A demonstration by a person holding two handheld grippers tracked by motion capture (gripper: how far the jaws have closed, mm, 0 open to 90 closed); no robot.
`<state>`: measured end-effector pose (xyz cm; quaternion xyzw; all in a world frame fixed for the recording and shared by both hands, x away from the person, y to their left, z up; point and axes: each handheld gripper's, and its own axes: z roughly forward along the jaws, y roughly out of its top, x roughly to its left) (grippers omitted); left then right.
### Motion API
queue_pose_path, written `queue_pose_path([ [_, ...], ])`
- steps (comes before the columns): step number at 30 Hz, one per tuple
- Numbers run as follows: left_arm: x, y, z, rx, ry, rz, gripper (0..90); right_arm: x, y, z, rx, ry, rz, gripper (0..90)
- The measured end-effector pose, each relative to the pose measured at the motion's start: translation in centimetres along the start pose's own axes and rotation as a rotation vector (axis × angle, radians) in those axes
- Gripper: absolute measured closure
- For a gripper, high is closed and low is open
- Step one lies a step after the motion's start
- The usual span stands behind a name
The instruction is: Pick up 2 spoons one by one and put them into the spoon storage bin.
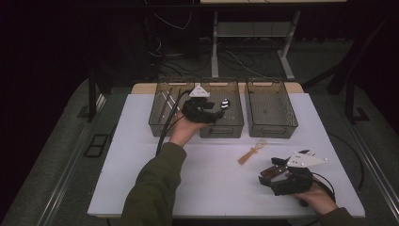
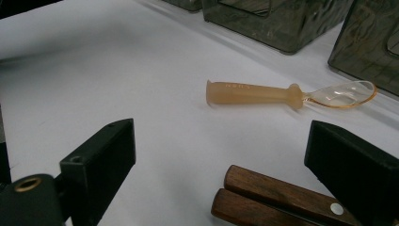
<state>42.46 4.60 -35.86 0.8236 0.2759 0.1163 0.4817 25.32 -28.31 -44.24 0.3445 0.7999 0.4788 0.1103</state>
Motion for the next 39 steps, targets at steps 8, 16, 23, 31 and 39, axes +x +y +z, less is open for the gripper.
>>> queue_pose_path([
  [8,-1.3,-3.0,-3.8,-0.045,-0.018,-0.026,30.3,0.0,-0.1,0.1,0.004,-0.003,0.001,9.5],
  [16,-1.9,-6.6,-6.7,-0.025,-0.004,-0.010,26.5,-0.1,-0.1,0.1,0.010,-0.008,0.012,9.5],
  [23,-2.8,-9.5,-8.1,-0.009,0.012,-0.008,21.2,-0.3,-0.1,0.1,0.007,-0.014,0.013,9.5],
  [31,-4.2,-12.6,-9.0,0.030,0.020,-0.004,13.3,-0.3,-0.1,0.1,0.009,-0.011,0.016,9.5],
  [39,-5.1,-14.4,-9.8,0.035,0.013,-0.015,5.6,-0.3,-0.1,0.2,0.026,0.001,0.021,9.5],
])
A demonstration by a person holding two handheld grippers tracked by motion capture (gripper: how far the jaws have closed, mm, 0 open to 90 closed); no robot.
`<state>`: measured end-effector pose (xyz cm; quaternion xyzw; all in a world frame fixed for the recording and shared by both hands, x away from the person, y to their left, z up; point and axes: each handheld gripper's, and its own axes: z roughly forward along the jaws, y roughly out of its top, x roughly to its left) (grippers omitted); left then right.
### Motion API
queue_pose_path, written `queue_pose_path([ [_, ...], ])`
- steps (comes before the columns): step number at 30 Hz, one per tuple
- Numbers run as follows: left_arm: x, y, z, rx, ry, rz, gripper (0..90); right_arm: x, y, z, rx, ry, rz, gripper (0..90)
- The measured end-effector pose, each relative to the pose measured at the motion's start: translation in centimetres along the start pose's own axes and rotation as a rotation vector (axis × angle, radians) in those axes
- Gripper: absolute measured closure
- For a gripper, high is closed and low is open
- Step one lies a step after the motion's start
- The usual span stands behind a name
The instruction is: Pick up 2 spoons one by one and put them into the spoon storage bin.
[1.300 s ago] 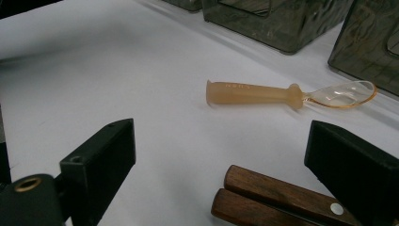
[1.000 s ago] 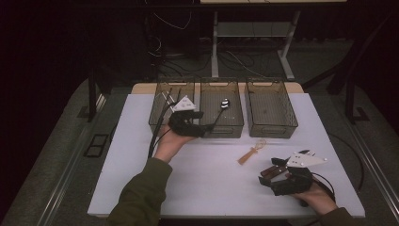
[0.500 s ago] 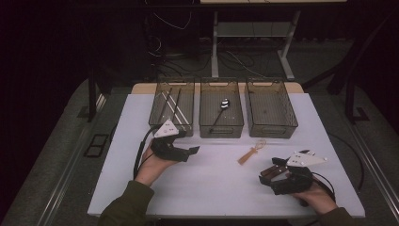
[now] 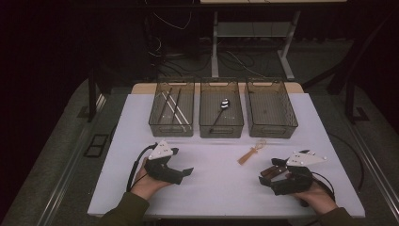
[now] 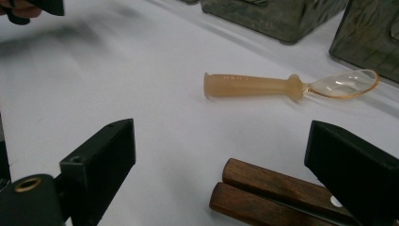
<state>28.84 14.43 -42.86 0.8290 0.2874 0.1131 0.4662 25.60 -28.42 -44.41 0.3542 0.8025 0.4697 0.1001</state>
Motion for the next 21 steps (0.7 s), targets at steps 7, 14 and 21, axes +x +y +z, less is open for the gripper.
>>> queue_pose_path([
  [7,-0.5,-1.1,-0.5,0.027,-0.011,-0.024,0.0,-0.3,0.8,-0.2,0.060,-0.002,0.002,9.5],
  [14,-0.6,-1.4,-0.8,0.007,-0.022,-0.033,0.0,-0.4,2.5,0.4,0.109,-0.024,-0.019,21.2],
  [21,-0.3,-1.5,-0.8,-0.004,-0.036,-0.032,0.7,-1.8,4.3,1.4,0.131,-0.050,-0.027,50.1],
])
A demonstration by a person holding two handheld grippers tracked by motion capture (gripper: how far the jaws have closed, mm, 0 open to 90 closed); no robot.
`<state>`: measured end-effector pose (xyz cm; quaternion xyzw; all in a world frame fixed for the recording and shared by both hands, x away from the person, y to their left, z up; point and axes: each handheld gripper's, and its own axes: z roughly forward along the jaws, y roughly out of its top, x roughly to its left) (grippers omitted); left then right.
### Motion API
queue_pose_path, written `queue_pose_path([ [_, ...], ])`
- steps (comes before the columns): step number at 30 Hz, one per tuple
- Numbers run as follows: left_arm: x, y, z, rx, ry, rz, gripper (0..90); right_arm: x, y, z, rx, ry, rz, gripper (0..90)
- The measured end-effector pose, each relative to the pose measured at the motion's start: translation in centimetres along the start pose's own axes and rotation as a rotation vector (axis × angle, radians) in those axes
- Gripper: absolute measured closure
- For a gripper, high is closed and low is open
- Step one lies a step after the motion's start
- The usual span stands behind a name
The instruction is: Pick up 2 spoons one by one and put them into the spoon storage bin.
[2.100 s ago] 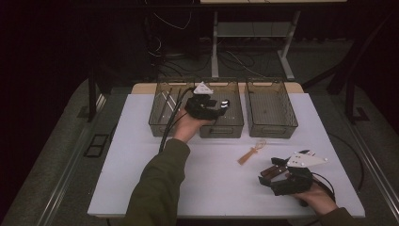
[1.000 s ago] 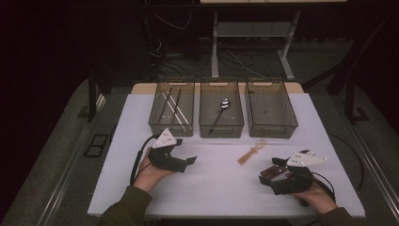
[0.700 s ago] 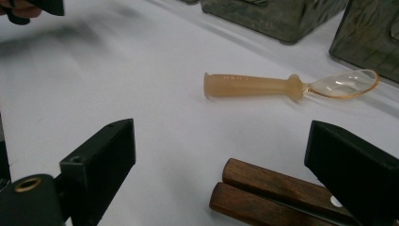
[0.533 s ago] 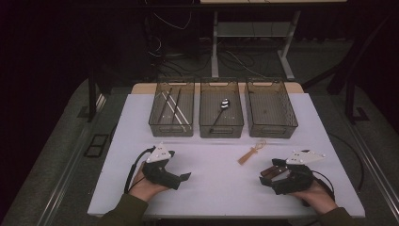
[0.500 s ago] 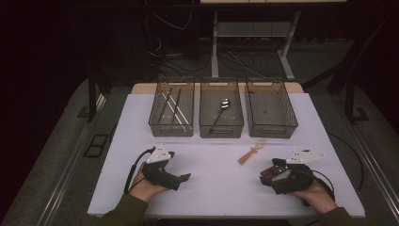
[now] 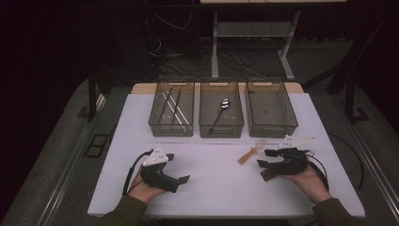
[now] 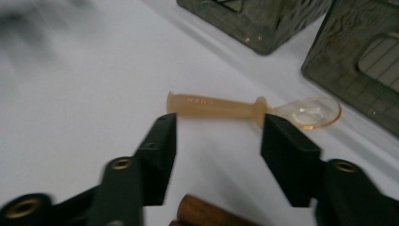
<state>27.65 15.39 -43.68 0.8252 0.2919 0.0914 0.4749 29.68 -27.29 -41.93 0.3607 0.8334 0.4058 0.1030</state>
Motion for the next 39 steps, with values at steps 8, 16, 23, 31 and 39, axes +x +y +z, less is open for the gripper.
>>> queue_pose_path([
  [8,-0.1,-0.1,0.3,0.020,-0.008,0.013,1.2,-1.6,2.4,1.6,0.021,0.000,0.015,85.9],
  [16,0.0,-0.1,0.5,0.028,-0.002,0.003,0.0,-3.2,4.1,3.8,0.059,-0.036,0.019,90.0],
  [23,0.0,-0.1,0.5,0.021,-0.006,0.002,0.0,-4.0,4.3,5.9,0.116,-0.053,0.016,90.0],
  [31,-0.1,-0.1,0.4,0.021,-0.011,0.010,0.0,-4.1,3.8,6.7,0.171,-0.077,0.005,90.0],
  [39,-0.1,-0.1,0.4,0.016,-0.015,0.010,0.0,-4.0,3.7,6.9,0.195,-0.077,-0.008,90.0],
])
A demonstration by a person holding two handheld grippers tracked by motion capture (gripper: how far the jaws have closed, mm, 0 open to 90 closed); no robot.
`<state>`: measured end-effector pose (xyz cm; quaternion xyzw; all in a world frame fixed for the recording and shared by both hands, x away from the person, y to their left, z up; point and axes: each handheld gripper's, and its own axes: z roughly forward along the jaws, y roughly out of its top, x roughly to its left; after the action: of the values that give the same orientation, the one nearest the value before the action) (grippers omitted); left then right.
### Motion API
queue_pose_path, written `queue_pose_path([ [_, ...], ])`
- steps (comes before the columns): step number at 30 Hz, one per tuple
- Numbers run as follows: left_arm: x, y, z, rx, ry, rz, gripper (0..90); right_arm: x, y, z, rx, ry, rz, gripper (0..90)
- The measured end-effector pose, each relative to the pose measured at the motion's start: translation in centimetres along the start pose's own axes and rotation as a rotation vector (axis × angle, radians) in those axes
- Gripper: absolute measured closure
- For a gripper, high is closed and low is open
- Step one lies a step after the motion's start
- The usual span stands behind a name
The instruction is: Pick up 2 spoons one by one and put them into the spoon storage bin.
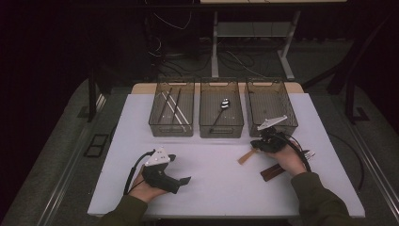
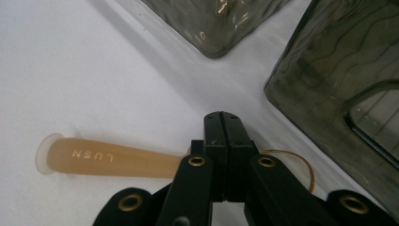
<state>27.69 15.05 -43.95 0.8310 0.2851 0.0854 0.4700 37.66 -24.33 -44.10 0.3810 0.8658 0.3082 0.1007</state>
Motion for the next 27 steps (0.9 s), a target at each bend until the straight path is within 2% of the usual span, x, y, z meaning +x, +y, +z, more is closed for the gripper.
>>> queue_pose_path([
  [13,0.0,0.0,0.0,0.000,-0.006,0.001,0.0,0.2,-0.6,-0.6,0.045,-0.016,-0.012,90.0],
  [27,-0.1,0.0,0.0,0.006,-0.010,0.001,0.0,0.4,-1.8,-1.9,0.078,-0.002,-0.016,90.0],
])
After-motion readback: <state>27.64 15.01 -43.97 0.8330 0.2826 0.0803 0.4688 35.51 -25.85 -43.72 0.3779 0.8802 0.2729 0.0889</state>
